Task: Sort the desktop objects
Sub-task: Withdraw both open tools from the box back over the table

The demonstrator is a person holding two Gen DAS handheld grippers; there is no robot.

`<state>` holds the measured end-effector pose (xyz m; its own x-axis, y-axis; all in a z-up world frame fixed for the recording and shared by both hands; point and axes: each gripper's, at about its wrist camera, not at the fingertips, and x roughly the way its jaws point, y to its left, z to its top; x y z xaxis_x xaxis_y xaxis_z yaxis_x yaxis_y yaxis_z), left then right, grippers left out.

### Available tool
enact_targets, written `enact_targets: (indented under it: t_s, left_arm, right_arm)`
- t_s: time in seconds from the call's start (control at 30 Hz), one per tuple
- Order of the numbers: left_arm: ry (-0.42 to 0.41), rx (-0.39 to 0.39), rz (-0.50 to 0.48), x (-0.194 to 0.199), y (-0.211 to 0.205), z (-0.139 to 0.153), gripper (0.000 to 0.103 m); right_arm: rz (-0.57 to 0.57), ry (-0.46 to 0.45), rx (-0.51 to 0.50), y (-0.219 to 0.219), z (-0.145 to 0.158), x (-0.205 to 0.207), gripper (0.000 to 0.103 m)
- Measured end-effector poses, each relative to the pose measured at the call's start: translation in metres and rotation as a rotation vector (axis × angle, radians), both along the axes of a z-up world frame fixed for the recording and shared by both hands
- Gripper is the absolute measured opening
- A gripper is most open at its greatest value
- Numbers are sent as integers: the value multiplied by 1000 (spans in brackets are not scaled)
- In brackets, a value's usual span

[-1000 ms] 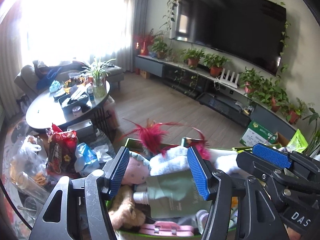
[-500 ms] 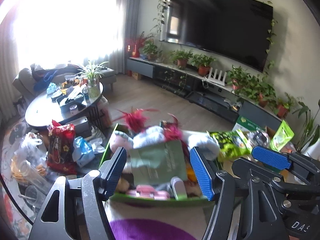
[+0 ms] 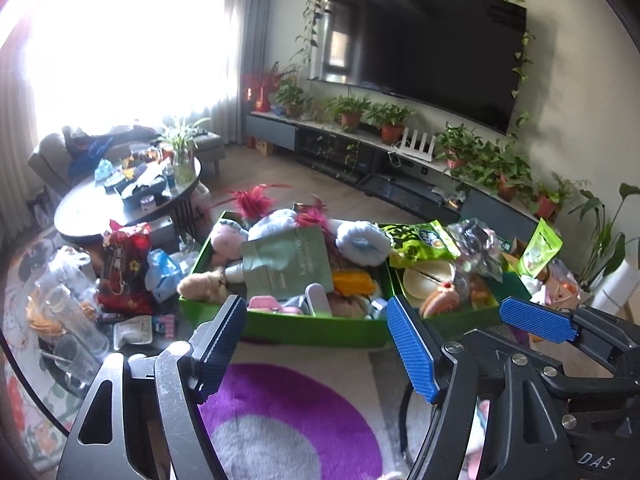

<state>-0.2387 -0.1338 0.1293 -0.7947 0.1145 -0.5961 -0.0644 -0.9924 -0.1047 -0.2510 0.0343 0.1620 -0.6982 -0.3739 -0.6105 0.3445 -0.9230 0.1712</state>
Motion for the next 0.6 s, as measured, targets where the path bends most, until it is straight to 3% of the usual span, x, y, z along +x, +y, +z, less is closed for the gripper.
enact_targets:
  t_s: [0.17,0.6]
  left_arm:
    - [15,-33,-3,31,9,-4,76]
    - [0,-23,-52,85,31,-27,76]
  right_arm:
    - [11,2,-1,8,-10,30,56]
    - [28,29,41,23,-33,90,56]
